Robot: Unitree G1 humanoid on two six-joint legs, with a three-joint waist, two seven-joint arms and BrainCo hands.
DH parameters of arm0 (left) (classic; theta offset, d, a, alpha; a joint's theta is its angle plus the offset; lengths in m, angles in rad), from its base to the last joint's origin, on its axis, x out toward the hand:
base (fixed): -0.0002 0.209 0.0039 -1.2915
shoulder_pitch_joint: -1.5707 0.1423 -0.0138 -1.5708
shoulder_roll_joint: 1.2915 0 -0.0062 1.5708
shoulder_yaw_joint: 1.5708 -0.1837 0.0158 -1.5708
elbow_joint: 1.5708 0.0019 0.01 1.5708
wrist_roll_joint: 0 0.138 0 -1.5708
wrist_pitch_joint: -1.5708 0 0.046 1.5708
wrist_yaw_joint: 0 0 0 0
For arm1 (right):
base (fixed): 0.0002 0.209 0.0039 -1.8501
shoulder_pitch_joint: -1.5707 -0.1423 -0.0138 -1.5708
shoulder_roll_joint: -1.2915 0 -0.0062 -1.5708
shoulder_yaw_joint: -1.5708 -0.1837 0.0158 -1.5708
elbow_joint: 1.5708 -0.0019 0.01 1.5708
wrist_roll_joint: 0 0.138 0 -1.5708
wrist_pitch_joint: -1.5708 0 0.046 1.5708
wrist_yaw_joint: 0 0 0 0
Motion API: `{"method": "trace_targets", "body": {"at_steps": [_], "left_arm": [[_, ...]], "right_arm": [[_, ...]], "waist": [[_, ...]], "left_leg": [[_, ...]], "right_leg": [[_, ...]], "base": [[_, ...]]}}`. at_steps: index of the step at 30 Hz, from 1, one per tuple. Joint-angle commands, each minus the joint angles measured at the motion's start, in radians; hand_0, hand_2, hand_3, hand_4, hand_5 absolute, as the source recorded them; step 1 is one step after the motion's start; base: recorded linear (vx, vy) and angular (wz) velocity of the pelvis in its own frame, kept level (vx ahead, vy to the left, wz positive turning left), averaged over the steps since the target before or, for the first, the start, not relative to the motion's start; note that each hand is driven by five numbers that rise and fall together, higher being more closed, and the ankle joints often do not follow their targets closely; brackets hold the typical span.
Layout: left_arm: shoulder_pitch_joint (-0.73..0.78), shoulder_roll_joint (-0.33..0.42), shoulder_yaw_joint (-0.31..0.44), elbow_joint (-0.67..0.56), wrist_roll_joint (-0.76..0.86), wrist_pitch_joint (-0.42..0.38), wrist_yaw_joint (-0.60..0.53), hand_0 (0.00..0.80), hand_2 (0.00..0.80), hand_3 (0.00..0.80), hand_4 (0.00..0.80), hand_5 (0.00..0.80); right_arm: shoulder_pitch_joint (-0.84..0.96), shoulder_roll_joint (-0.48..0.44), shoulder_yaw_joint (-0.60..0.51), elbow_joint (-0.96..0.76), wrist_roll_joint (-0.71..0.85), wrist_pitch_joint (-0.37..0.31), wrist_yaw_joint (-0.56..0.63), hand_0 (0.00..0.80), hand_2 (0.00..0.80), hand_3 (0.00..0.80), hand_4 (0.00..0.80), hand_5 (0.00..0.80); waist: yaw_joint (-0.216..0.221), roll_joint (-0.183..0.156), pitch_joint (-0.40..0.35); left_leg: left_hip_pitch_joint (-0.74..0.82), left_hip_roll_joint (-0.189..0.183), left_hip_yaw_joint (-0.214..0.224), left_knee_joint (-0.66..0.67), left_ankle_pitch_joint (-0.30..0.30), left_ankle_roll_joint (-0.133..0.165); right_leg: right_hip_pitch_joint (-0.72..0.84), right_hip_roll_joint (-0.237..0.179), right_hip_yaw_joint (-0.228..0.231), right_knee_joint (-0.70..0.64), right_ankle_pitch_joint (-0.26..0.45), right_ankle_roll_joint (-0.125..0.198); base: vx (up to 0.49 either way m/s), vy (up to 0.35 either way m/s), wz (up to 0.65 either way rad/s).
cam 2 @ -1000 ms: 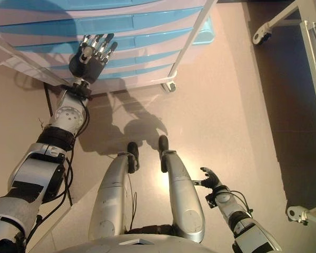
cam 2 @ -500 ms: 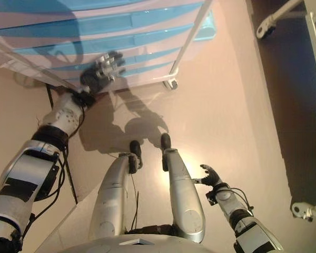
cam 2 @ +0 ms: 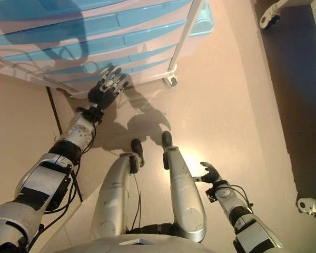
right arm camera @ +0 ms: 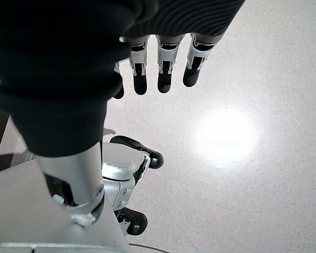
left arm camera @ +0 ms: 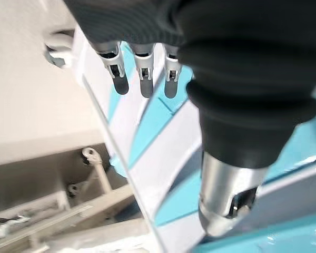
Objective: Open the drawer and pick up the medicine
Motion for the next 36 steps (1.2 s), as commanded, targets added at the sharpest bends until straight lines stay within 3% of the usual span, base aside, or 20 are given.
{"method": "trace_targets", "body": {"at_steps": [1,3,4,10,20,34,36], "left_arm": [[0.029,-0.021,0.056,-0.088,-0.093,-0.056,-0.064,0.000,0.000,0.000,0.000,0.000],[0.027,-0.025,0.066,-0.092,-0.117,-0.062,-0.071,0.000,0.000,0.000,0.000,0.000],[0.028,-0.027,0.069,-0.093,-0.132,-0.060,-0.074,0.000,0.000,0.000,0.000,0.000],[-0.019,-0.019,0.089,-0.073,-0.193,-0.063,-0.013,0.000,0.000,0.000,0.000,0.000],[-0.104,0.009,0.101,-0.062,-0.260,-0.106,0.000,0.000,0.000,0.000,0.000,0.000],[-0.190,0.029,0.127,-0.213,-0.421,-0.221,-0.164,0.000,0.000,0.000,0.000,0.000],[-0.194,0.026,0.129,-0.236,-0.434,-0.224,-0.197,0.000,0.000,0.000,0.000,0.000]], "right_arm": [[0.055,-0.010,0.012,-0.030,0.002,0.002,-0.001,0.000,0.000,0.000,0.000,0.000],[0.058,-0.008,0.014,-0.030,0.004,0.002,0.000,0.000,0.000,0.000,0.000,0.000],[0.060,-0.007,0.014,-0.029,0.001,0.003,0.000,0.000,0.000,0.000,0.000,0.000],[0.066,0.001,0.024,-0.028,-0.001,0.000,0.002,0.000,0.000,0.000,0.000,0.000],[0.078,-0.001,0.040,-0.028,0.000,-0.007,0.008,0.000,0.000,0.000,0.000,0.000],[0.085,-0.002,0.054,-0.009,0.002,-0.034,0.003,0.000,0.000,0.000,0.000,0.000],[0.084,-0.004,0.055,-0.008,0.000,-0.036,0.005,0.000,0.000,0.000,0.000,0.000]], "waist": [[0.014,0.023,-0.020],[0.014,0.020,-0.020],[0.014,0.023,-0.021],[0.009,0.008,-0.030],[-0.003,-0.007,-0.044],[0.000,-0.008,-0.044],[-0.001,-0.011,-0.040]], "left_leg": [[0.047,-0.038,0.012,-0.105,0.012,0.004],[0.046,-0.036,0.012,-0.102,0.011,0.004],[0.058,-0.038,0.003,-0.092,-0.022,0.001],[0.052,-0.032,0.004,-0.087,-0.025,0.002],[0.044,-0.024,0.006,-0.080,-0.032,-0.001],[0.042,-0.029,-0.002,-0.087,-0.035,0.000],[0.030,-0.027,0.009,-0.094,-0.004,0.002]], "right_leg": [[0.030,0.054,-0.038,-0.018,0.036,-0.045],[0.030,0.055,-0.039,-0.016,0.035,-0.046],[0.040,0.058,-0.036,-0.002,0.005,-0.041],[0.038,0.063,-0.036,-0.003,0.006,-0.042],[0.034,0.067,-0.031,-0.006,0.005,-0.043],[0.028,0.067,-0.033,-0.002,-0.002,-0.050],[0.018,0.065,-0.036,-0.012,0.026,-0.056]], "base": [[0.000,0.000,0.00],[0.049,0.008,0.01],[0.103,0.017,0.01],[0.017,0.003,0.00],[0.000,0.000,0.00],[0.000,0.000,0.00],[-0.098,-0.013,0.01]]}}
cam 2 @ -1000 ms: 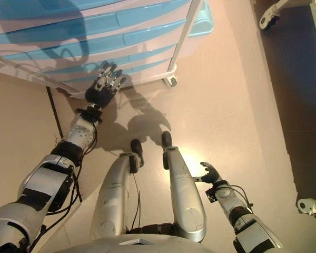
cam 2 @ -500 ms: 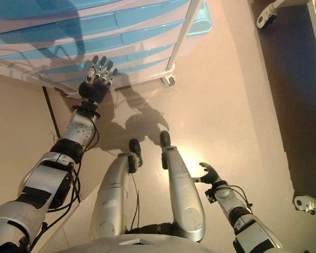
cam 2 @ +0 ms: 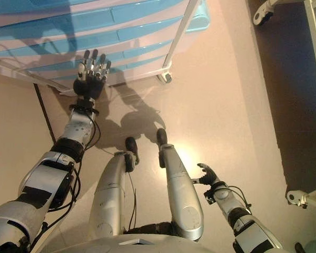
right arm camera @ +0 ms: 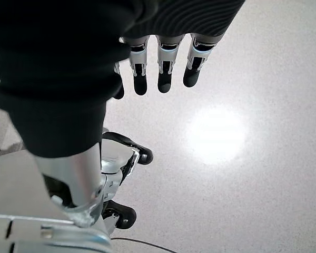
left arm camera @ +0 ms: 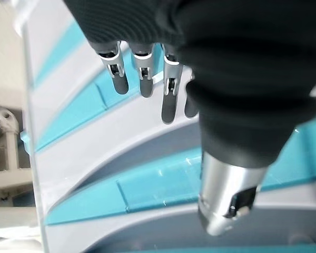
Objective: Open the drawer and pick up the medicine
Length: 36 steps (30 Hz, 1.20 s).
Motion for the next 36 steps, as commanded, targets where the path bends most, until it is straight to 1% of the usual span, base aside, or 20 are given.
{"method": "trace_targets", "body": {"at_steps": [1,5,13,14,15,16,18,19,20,21,24,30,36], "left_arm": [[-0.176,0.043,0.075,-0.201,-0.082,-0.125,-0.159,0.000,0.000,0.000,0.000,0.000],[-0.176,0.037,0.072,-0.244,-0.080,-0.126,-0.197,0.000,0.000,0.000,0.000,0.000],[-0.173,0.046,0.074,-0.282,-0.078,-0.132,-0.221,0.000,0.000,0.000,0.000,0.000],[-0.172,0.046,0.075,-0.283,-0.079,-0.134,-0.228,0.000,0.000,0.000,0.000,0.000],[-0.173,0.048,0.075,-0.286,-0.078,-0.134,-0.229,0.000,0.000,0.000,0.000,0.000],[-0.174,0.051,0.077,-0.291,-0.085,-0.136,-0.231,0.000,0.000,0.000,0.000,0.000],[-0.176,0.056,0.078,-0.293,-0.086,-0.142,-0.237,0.000,0.000,0.000,0.000,0.000],[-0.179,0.060,0.078,-0.298,-0.085,-0.150,-0.233,0.129,0.129,0.129,0.129,0.129],[-0.179,0.060,0.077,-0.301,-0.085,-0.155,-0.233,0.615,0.615,0.615,0.615,0.615],[-0.179,0.060,0.077,-0.308,-0.075,-0.173,-0.229,0.800,0.800,0.800,0.800,0.800],[-0.171,0.049,0.073,-0.324,-0.063,-0.191,-0.237,0.800,0.800,0.800,0.800,0.800],[-0.133,0.038,0.084,-0.355,-0.048,-0.191,-0.237,0.800,0.800,0.800,0.800,0.800],[-0.017,0.036,0.136,-0.388,-0.054,-0.197,-0.238,0.800,0.800,0.800,0.800,0.800]], "right_arm": [[0.074,-0.012,0.021,-0.005,0.000,-0.021,0.002,0.000,0.000,0.000,0.000,0.000],[0.072,-0.014,0.024,-0.005,-0.003,-0.018,0.006,0.000,0.000,0.000,0.000,0.000],[0.077,-0.020,0.022,-0.017,-0.014,-0.009,0.009,0.000,0.000,0.000,0.000,0.000],[0.078,-0.021,0.022,-0.017,-0.015,-0.010,0.010,0.000,0.000,0.000,0.000,0.000],[0.079,-0.021,0.022,-0.016,-0.015,-0.009,0.011,0.000,0.000,0.000,0.000,0.000],[0.079,-0.022,0.022,-0.017,-0.014,-0.008,0.013,0.000,0.000,0.000,0.000,0.000],[0.081,-0.022,0.024,-0.013,-0.017,-0.011,0.013,0.000,0.000,0.000,0.000,0.000],[0.082,-0.021,0.024,-0.009,-0.016,-0.014,0.013,0.000,0.000,0.000,0.000,0.000],[0.083,-0.021,0.024,-0.008,-0.016,-0.014,0.013,0.000,0.000,0.000,0.000,0.000],[0.084,-0.020,0.025,-0.004,-0.017,-0.017,0.013,0.000,0.000,0.000,0.000,0.000],[0.085,-0.017,0.025,0.001,-0.019,-0.021,0.016,0.000,0.000,0.000,0.000,0.000],[0.081,-0.017,0.023,0.004,-0.033,-0.022,0.013,0.000,0.000,0.000,0.000,0.000],[0.088,-0.020,0.003,-0.005,-0.068,-0.005,0.001,0.000,0.000,0.000,0.000,0.000]], "waist": [[0.024,0.027,-0.051],[0.027,0.031,-0.052],[0.030,0.032,-0.056],[0.030,0.032,-0.055],[0.032,0.035,-0.061],[0.031,0.030,-0.057],[0.032,0.029,-0.059],[0.033,0.030,-0.059],[0.033,0.030,-0.061],[0.034,0.029,-0.062],[0.039,0.030,-0.066],[0.052,0.039,-0.065],[0.077,0.061,-0.067]], "left_leg": [[0.054,-0.034,0.013,-0.102,-0.004,-0.011],[0.061,-0.038,0.012,-0.109,-0.001,-0.010],[0.068,-0.040,0.012,-0.114,0.004,-0.009],[0.069,-0.040,0.012,-0.111,0.002,-0.008],[0.080,-0.043,0.001,-0.109,-0.025,-0.012],[0.069,-0.039,0.012,-0.111,0.003,-0.009],[0.068,-0.039,0.013,-0.108,0.002,-0.008],[0.069,-0.038,0.013,-0.104,-0.001,-0.007],[0.068,-0.039,0.013,-0.104,0.000,-0.007],[0.066,-0.040,0.014,-0.100,-0.001,-0.008],[0.068,-0.041,0.012,-0.100,0.000,-0.008],[0.081,-0.048,0.006,-0.110,0.007,-0.011],[0.114,-0.055,-0.004,-0.131,0.020,-0.018]], "right_leg": [[0.031,0.059,-0.033,0.000,0.017,-0.064],[0.036,0.059,-0.033,-0.001,0.016,-0.066],[0.044,0.057,-0.034,-0.005,0.018,-0.068],[0.046,0.057,-0.034,-0.004,0.017,-0.068],[0.054,0.060,-0.031,0.003,-0.007,-0.063],[0.047,0.056,-0.035,-0.005,0.019,-0.068],[0.048,0.055,-0.036,-0.005,0.020,-0.068],[0.050,0.055,-0.038,-0.001,0.017,-0.068],[0.050,0.054,-0.038,-0.003,0.019,-0.068],[0.052,0.053,-0.038,-0.004,0.019,-0.068],[0.057,0.052,-0.040,-0.003,0.017,-0.069],[0.073,0.048,-0.047,-0.002,0.006,-0.071],[0.107,0.033,-0.063,-0.002,-0.014,-0.074]], "base": [[-0.090,-0.005,0.04],[0.003,0.014,0.03],[0.000,0.000,0.00],[0.097,0.023,0.01],[0.000,0.000,0.00],[0.000,0.000,0.00],[-0.047,-0.014,0.00],[0.000,0.000,0.00],[0.000,0.000,0.00],[0.000,0.000,0.00],[0.000,0.000,0.00],[-0.024,0.005,0.01],[-0.034,0.031,-0.02]]}}
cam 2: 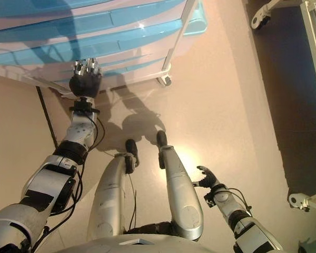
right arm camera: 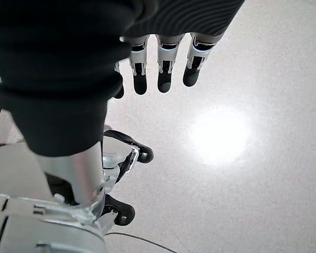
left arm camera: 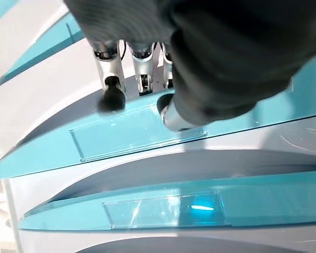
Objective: Open the drawer and pick up the medicine
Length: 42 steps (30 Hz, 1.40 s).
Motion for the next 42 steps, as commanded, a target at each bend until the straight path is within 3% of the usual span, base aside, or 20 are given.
{"method": "trace_targets", "body": {"at_steps": [1,11,18,23,31,33,37,42], "left_arm": [[-0.064,0.066,0.136,-0.290,0.052,-0.121,-0.203,0.800,0.800,0.800,0.800,0.800],[0.275,0.017,0.239,-0.392,0.110,-0.057,-0.239,0.800,0.800,0.800,0.800,0.800],[0.561,-0.003,0.253,-0.644,0.225,0.045,-0.273,0.800,0.800,0.800,0.800,0.800],[0.695,0.027,0.305,-0.807,0.222,0.113,-0.270,0.800,0.800,0.800,0.800,0.800],[0.701,0.030,0.307,-0.815,0.221,0.115,-0.270,0.800,0.800,0.800,0.800,0.800],[0.841,0.098,0.441,-0.886,0.099,0.198,-0.266,0.800,0.800,0.800,0.800,0.800],[0.889,0.115,0.515,-0.862,0.003,0.220,-0.277,0.800,0.800,0.800,0.800,0.800],[0.926,0.107,0.552,-0.783,0.084,0.226,-0.187,0.800,0.800,0.800,0.800,0.800]], "right_arm": [[0.077,-0.016,-0.028,-0.009,-0.032,-0.002,0.001,0.000,0.000,0.000,0.000,0.000],[0.100,-0.031,-0.094,-0.041,-0.088,0.036,-0.010,0.000,0.000,0.000,0.000,0.000],[0.116,-0.068,-0.158,-0.089,-0.105,0.078,0.004,0.000,0.000,0.000,0.000,0.000],[0.124,-0.084,-0.188,-0.070,-0.126,0.099,0.031,0.000,0.000,0.000,0.000,0.000],[0.124,-0.083,-0.188,-0.067,-0.127,0.100,0.031,0.000,0.000,0.000,0.000,0.000],[0.110,-0.058,-0.217,0.040,-0.112,0.086,0.037,0.000,0.000,0.000,0.000,0.000],[0.110,-0.050,-0.235,0.077,-0.103,0.075,0.045,0.000,0.000,0.000,0.000,0.000],[0.116,-0.049,-0.259,0.092,-0.096,0.087,0.058,0.000,0.000,0.000,0.000,0.000]], "waist": [[0.074,0.061,-0.070],[0.159,0.107,-0.096],[0.236,0.131,-0.130],[0.286,0.139,-0.169],[0.288,0.140,-0.170],[0.371,0.167,-0.221],[0.389,0.178,-0.255],[0.396,0.181,-0.283]], "left_leg": [[0.061,-0.052,-0.003,-0.104,0.007,-0.004],[0.159,-0.086,-0.056,-0.169,0.032,-0.012],[0.237,-0.110,-0.104,-0.206,0.046,-0.017],[0.309,-0.107,-0.145,-0.277,0.075,-0.022],[0.314,-0.107,-0.148,-0.281,0.077,-0.023],[0.422,-0.112,-0.221,-0.400,0.126,-0.039],[0.462,-0.114,-0.248,-0.448,0.144,-0.048],[0.497,-0.117,-0.265,-0.471,0.149,-0.054]], "right_leg": [[0.066,0.031,-0.069,0.001,-0.023,-0.068],[0.173,-0.017,-0.115,-0.006,-0.068,-0.066],[0.278,-0.065,-0.172,-0.026,-0.091,-0.071],[0.367,-0.070,-0.204,-0.072,-0.097,-0.076],[0.374,-0.070,-0.206,-0.076,-0.097,-0.076],[0.509,-0.070,-0.257,-0.181,-0.096,-0.077],[0.559,-0.070,-0.277,-0.240,-0.083,-0.076],[0.599,-0.072,-0.291,-0.275,-0.076,-0.075]], "base": [[-0.025,0.032,-0.02],[-0.036,0.010,0.09],[-0.035,-0.033,0.24],[0.027,-0.071,0.27],[0.010,-0.024,0.08],[0.134,-0.265,-0.02],[0.068,-0.052,0.36],[0.086,0.015,0.08]]}}
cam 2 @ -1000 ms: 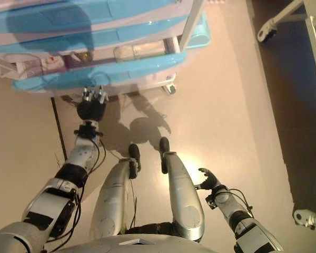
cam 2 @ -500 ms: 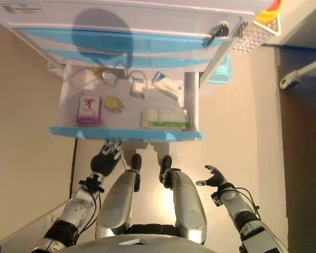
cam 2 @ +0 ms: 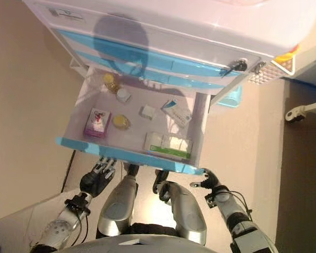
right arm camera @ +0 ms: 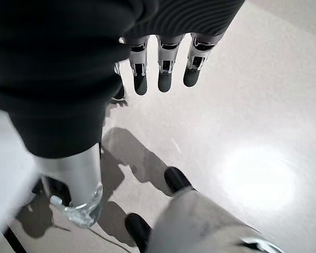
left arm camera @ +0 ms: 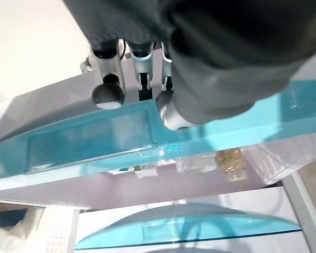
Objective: Open the drawer and pick up the medicine
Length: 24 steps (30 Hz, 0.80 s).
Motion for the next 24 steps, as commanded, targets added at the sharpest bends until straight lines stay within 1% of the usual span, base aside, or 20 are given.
{"method": "trace_targets", "body": {"at_steps": [1,3,4,5,6,7,9,10,12,13,14,15,16,17,18,20,21,22,23,24], "left_arm": [[-0.063,0.100,0.408,-0.287,-0.222,-0.240,-0.199,0.800,0.800,0.800,0.800,0.800],[-0.059,0.085,0.400,-0.236,-0.141,-0.257,-0.143,0.800,0.800,0.800,0.800,0.800],[-0.057,0.076,0.393,-0.194,-0.099,-0.253,-0.112,0.631,0.631,0.631,0.631,0.631],[-0.052,0.064,0.384,-0.143,-0.036,-0.259,-0.090,0.336,0.336,0.336,0.336,0.336],[-0.050,0.056,0.377,-0.106,0.011,-0.265,-0.062,0.000,0.000,0.000,0.000,0.000],[-0.046,0.051,0.365,-0.074,0.098,-0.288,-0.002,0.000,0.000,0.000,0.000,0.000],[-0.045,0.053,0.347,-0.017,0.196,-0.318,0.075,0.000,0.000,0.000,0.000,0.000],[-0.043,0.054,0.336,0.027,0.296,-0.351,0.139,0.000,0.000,0.000,0.000,0.000],[-0.048,0.054,0.309,0.093,0.414,-0.351,0.217,0.000,0.000,0.000,0.000,0.000],[-0.051,0.055,0.290,0.140,0.496,-0.378,0.266,0.000,0.000,0.000,0.000,0.000],[-0.056,0.055,0.271,0.183,0.538,-0.392,0.294,0.000,0.000,0.000,0.000,0.000],[-0.061,0.052,0.259,0.215,0.627,-0.398,0.338,0.000,0.000,0.000,0.000,0.000],[-0.068,0.061,0.233,0.261,0.656,-0.419,0.367,0.000,0.000,0.000,0.000,0.000],[-0.074,0.061,0.224,0.278,0.687,-0.422,0.383,0.000,0.000,0.000,0.000,0.000],[-0.084,0.057,0.203,0.316,0.776,-0.437,0.433,0.000,0.000,0.000,0.000,0.000],[-0.109,0.061,0.154,0.373,0.863,-0.419,0.504,0.000,0.000,0.000,0.000,0.000],[-0.121,0.063,0.131,0.408,0.913,-0.425,0.536,0.000,0.000,0.000,0.000,0.000],[-0.134,0.065,0.109,0.440,0.913,-0.416,0.548,0.000,0.000,0.000,0.000,0.000],[-0.145,0.060,0.099,0.464,0.954,-0.403,0.572,0.000,0.000,0.000,0.000,0.000],[-0.165,0.060,0.082,0.518,1.002,-0.406,0.599,0.000,0.000,0.000,0.000,0.000]], "right_arm": [[0.085,-0.105,0.010,0.138,0.024,0.003,0.010,0.000,0.000,0.000,0.000,0.000],[0.091,-0.106,0.003,0.139,0.020,0.004,0.012,0.000,0.000,0.000,0.000,0.000],[0.094,-0.106,0.000,0.143,0.022,0.001,0.009,0.000,0.000,0.000,0.000,0.000],[0.096,-0.109,-0.009,0.145,0.022,-0.001,0.011,0.000,0.000,0.000,0.000,0.000],[0.099,-0.111,-0.020,0.146,0.015,-0.003,0.013,0.000,0.000,0.000,0.000,0.000],[0.102,-0.115,-0.028,0.143,0.013,-0.001,0.014,0.000,0.000,0.000,0.000,0.000],[0.107,-0.121,-0.042,0.148,0.002,-0.006,0.018,0.000,0.000,0.000,0.000,0.000],[0.112,-0.126,-0.049,0.149,-0.007,-0.011,0.022,0.000,0.000,0.000,0.000,0.000],[0.120,-0.135,-0.064,0.155,-0.020,-0.021,0.028,0.000,0.000,0.000,0.000,0.000],[0.123,-0.140,-0.072,0.155,-0.027,-0.025,0.034,0.000,0.000,0.000,0.000,0.000],[0.125,-0.143,-0.077,0.159,-0.032,-0.032,0.036,0.000,0.000,0.000,0.000,0.000],[0.127,-0.148,-0.081,0.161,-0.033,-0.038,0.040,0.000,0.000,0.000,0.000,0.000],[0.129,-0.149,-0.083,0.161,-0.033,-0.046,0.041,0.000,0.000,0.000,0.000,0.000],[0.129,-0.151,-0.083,0.161,-0.033,-0.050,0.042,0.000,0.000,0.000,0.000,0.000],[0.130,-0.152,-0.083,0.160,-0.034,-0.055,0.043,0.000,0.000,0.000,0.000,0.000],[0.131,-0.153,-0.083,0.156,-0.038,-0.069,0.041,0.000,0.000,0.000,0.000,0.000],[0.131,-0.154,-0.081,0.155,-0.036,-0.075,0.040,0.000,0.000,0.000,0.000,0.000],[0.129,-0.154,-0.079,0.156,-0.035,-0.082,0.038,0.000,0.000,0.000,0.000,0.000],[0.127,-0.155,-0.079,0.157,-0.032,-0.086,0.035,0.000,0.000,0.000,0.000,0.000],[0.124,-0.154,-0.074,0.157,-0.028,-0.093,0.028,0.000,0.000,0.000,0.000,0.000]], "waist": [[0.072,0.155,-0.294],[0.068,0.154,-0.301],[0.065,0.153,-0.303],[0.061,0.152,-0.304],[0.057,0.152,-0.304],[0.052,0.151,-0.304],[0.042,0.149,-0.305],[0.034,0.147,-0.305],[0.020,0.144,-0.304],[0.010,0.143,-0.304],[0.003,0.142,-0.303],[-0.003,0.140,-0.303],[-0.013,0.137,-0.300],[-0.017,0.136,-0.299],[-0.025,0.134,-0.296],[-0.045,0.130,-0.289],[-0.054,0.128,-0.286],[-0.062,0.126,-0.284],[-0.067,0.124,-0.282],[-0.079,0.120,-0.281]], "left_leg": [[-0.045,-0.123,0.006,-0.015,0.029,0.113],[-0.037,-0.124,0.004,-0.018,0.029,0.112],[-0.034,-0.125,0.004,-0.019,0.028,0.112],[-0.032,-0.126,0.006,-0.018,0.027,0.111],[-0.030,-0.126,0.008,-0.018,0.026,0.111],[-0.029,-0.127,0.010,-0.017,0.024,0.112],[-0.025,-0.129,0.015,-0.016,0.021,0.114],[-0.025,-0.129,0.020,-0.014,0.018,0.114],[-0.025,-0.129,0.031,-0.011,0.015,0.115],[-0.023,-0.128,0.035,-0.012,0.014,0.117],[-0.022,-0.127,0.040,-0.013,0.012,0.119],[-0.022,-0.127,0.045,-0.012,0.010,0.120],[-0.022,-0.125,0.052,-0.014,0.009,0.121],[-0.022,-0.125,0.055,-0.014,0.009,0.123],[-0.022,-0.122,0.062,-0.017,0.008,0.123],[-0.021,-0.118,0.080,-0.025,0.008,0.127],[-0.022,-0.116,0.088,-0.028,0.008,0.128],[-0.021,-0.114,0.096,-0.031,0.008,0.129],[-0.021,-0.113,0.103,-0.032,0.006,0.131],[-0.020,-0.111,0.114,-0.032,0.005,0.132]], "right_leg": [[0.059,-0.070,0.040,-0.014,0.019,0.092],[0.066,-0.071,0.038,-0.023,0.022,0.094],[0.069,-0.071,0.039,-0.028,0.024,0.094],[0.071,-0.073,0.039,-0.033,0.028,0.096],[0.072,-0.073,0.041,-0.036,0.031,0.097],[0.072,-0.074,0.044,-0.039,0.034,0.099],[0.073,-0.074,0.050,-0.046,0.040,0.103],[0.072,-0.075,0.056,-0.049,0.043,0.105],[0.069,-0.076,0.063,-0.054,0.049,0.110],[0.066,-0.075,0.070,-0.054,0.051,0.111],[0.064,-0.075,0.075,-0.053,0.053,0.113],[0.061,-0.075,0.081,-0.054,0.055,0.116],[0.057,-0.074,0.088,-0.055,0.060,0.119],[0.055,-0.074,0.091,-0.056,0.061,0.119],[0.050,-0.072,0.098,-0.058,0.064,0.123],[0.039,-0.070,0.111,-0.063,0.074,0.129],[0.035,-0.069,0.117,-0.066,0.078,0.133],[0.030,-0.067,0.123,-0.068,0.083,0.135],[0.028,-0.067,0.127,-0.071,0.086,0.139],[0.025,-0.066,0.134,-0.076,0.092,0.142]], "base": [[0.087,0.034,0.06],[0.068,0.033,0.04],[0.059,0.043,0.01],[0.058,0.047,0.00],[0.052,0.050,0.04],[0.048,0.047,0.07],[0.043,0.050,0.06],[0.047,0.061,-0.03],[0.055,0.071,-0.07],[0.055,0.069,-0.09],[0.052,0.068,-0.10],[0.039,0.056,-0.12],[0.026,0.040,-0.13],[0.015,0.035,-0.09],[0.004,0.038,-0.05],[-0.006,0.041,-0.06],[-0.007,0.032,-0.18],[0.000,0.028,-0.19],[0.010,0.025,-0.17],[0.015,0.023,-0.16]]}}
